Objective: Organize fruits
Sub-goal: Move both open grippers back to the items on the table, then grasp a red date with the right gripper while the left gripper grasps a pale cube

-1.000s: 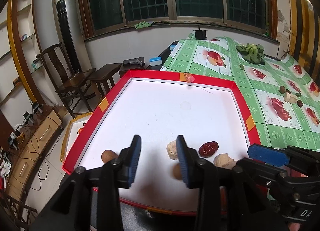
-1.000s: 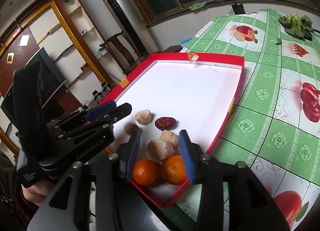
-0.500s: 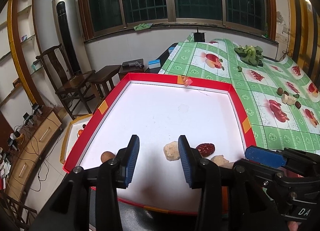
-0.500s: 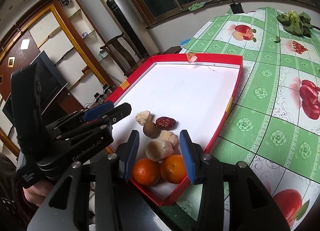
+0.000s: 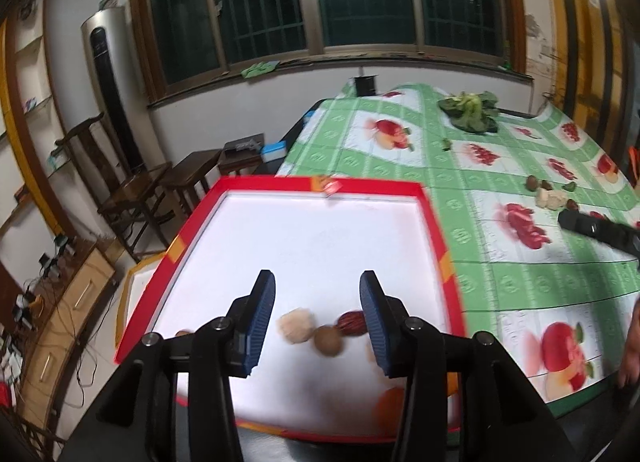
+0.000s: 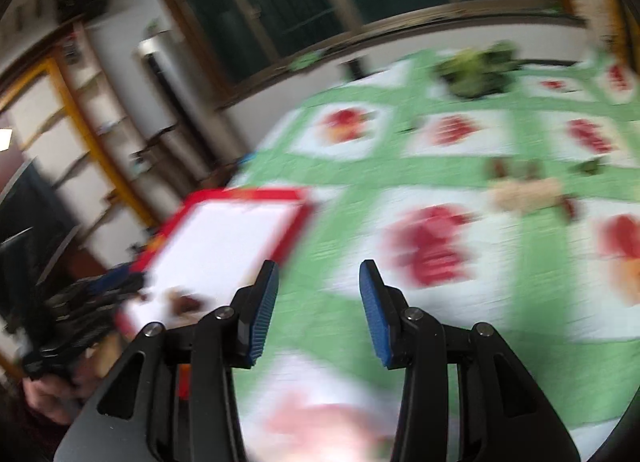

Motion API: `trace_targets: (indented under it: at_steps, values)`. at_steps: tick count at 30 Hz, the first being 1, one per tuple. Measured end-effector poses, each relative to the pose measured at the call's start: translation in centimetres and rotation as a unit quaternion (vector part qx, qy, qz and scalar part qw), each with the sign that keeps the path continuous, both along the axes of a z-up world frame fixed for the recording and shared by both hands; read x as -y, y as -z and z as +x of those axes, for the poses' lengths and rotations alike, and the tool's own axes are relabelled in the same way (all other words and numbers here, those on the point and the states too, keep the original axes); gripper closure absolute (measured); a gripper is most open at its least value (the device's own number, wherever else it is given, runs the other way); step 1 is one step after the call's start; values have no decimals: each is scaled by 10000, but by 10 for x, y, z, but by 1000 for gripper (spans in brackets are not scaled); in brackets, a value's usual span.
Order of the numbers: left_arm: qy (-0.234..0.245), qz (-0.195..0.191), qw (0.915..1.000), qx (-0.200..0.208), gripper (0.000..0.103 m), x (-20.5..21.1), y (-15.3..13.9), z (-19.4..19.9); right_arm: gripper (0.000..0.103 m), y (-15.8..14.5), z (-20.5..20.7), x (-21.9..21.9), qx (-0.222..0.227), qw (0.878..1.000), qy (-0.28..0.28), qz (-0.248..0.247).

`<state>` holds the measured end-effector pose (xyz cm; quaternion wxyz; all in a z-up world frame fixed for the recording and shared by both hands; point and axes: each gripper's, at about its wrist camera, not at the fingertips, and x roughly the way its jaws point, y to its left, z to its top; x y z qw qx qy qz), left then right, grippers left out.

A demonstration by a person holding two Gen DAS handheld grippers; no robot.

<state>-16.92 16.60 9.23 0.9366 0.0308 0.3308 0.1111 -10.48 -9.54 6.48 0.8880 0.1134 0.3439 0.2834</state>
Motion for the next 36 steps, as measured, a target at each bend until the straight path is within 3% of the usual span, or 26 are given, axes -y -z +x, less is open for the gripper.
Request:
trace_targets:
  at_steps: [5, 9, 12, 17, 19, 21, 26, 32, 36]
  values:
    - [468, 23, 9989, 34, 53, 33, -9, 9, 59, 7, 41, 72, -218, 9929, 1033, -541]
    - [845, 40, 9964, -28, 52, 61, -12, 15, 59, 23, 76, 106, -604, 9833, 1432, -951]
    - [1122, 77, 9936, -85, 52, 81, -13, 20, 59, 31, 92, 110, -825, 9803, 1408, -1111]
    - [1434, 137, 9893, -217, 52, 110, -12, 37, 61, 36, 110, 85, -713, 9746, 1290, -1686]
    - [1524, 140, 9879, -270, 52, 120, -11, 45, 69, 37, 112, 81, -571, 9718, 1297, -1887]
    - [1613, 145, 9862, -330, 52, 131, -9, 56, 84, 37, 113, 80, -529, 9694, 1302, -2012]
    - [1774, -49, 9818, -678, 52, 157, 8, 96, 83, 36, 112, 98, -597, 9754, 1336, -1651]
    - [1953, -261, 9734, -1165, 52, 186, 34, 140, 83, 34, 116, 149, -1063, 9806, 1629, -249]
    - [2121, -252, 9660, -1458, 52, 205, 49, 163, 83, 26, 114, 156, -999, 9810, 1665, 47]
